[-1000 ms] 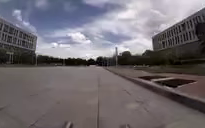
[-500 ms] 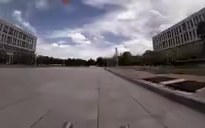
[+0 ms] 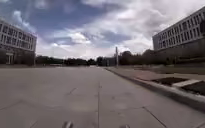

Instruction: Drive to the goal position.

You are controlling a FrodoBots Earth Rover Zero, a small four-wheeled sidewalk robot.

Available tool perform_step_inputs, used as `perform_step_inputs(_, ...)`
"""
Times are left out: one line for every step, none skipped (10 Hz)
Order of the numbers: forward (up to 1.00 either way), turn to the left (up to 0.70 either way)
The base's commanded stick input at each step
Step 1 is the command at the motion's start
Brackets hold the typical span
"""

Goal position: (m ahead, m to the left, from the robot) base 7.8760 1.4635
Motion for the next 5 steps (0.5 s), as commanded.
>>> perform_step_inputs(1.0, 0.03)
perform_step_inputs(1.0, 0.03)
perform_step_inputs(1.0, 0.03)
perform_step_inputs(1.0, 0.03)
perform_step_inputs(1.0, 0.03)
